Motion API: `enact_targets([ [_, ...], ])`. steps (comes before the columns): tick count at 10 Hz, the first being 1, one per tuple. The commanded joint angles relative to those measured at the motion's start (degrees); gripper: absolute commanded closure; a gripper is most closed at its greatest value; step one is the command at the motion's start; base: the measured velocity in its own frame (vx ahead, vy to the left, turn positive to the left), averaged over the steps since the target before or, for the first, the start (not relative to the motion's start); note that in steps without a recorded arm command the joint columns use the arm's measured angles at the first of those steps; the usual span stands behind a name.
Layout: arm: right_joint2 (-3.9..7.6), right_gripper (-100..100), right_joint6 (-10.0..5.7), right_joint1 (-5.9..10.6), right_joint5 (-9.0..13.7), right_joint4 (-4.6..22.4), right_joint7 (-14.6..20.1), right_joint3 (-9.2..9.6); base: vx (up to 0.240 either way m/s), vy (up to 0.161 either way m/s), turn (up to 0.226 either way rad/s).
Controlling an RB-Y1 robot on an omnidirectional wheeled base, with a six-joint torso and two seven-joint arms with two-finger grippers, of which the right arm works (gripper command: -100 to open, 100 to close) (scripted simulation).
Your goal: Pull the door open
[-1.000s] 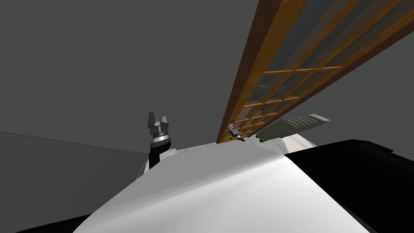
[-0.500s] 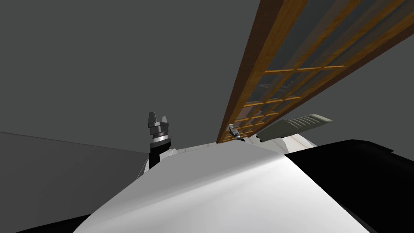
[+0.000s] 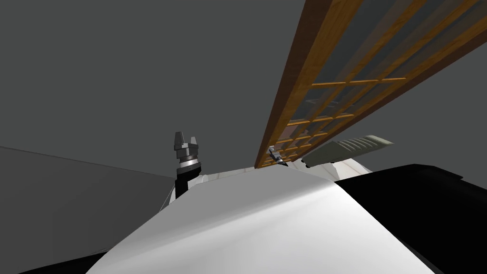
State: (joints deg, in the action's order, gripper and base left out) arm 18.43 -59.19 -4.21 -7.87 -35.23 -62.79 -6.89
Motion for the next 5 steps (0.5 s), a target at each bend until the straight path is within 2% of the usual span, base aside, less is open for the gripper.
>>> enact_targets([
  [1, -0.06, 100, -0.03, 0.04, 0.49, 0.06, 1.63, 0.19, -0.043, -0.018, 0.034],
  [5, -0.09, 100, 0.27, 0.21, 2.13, -0.04, 6.77, 0.77, -0.047, -0.015, 0.051],
])
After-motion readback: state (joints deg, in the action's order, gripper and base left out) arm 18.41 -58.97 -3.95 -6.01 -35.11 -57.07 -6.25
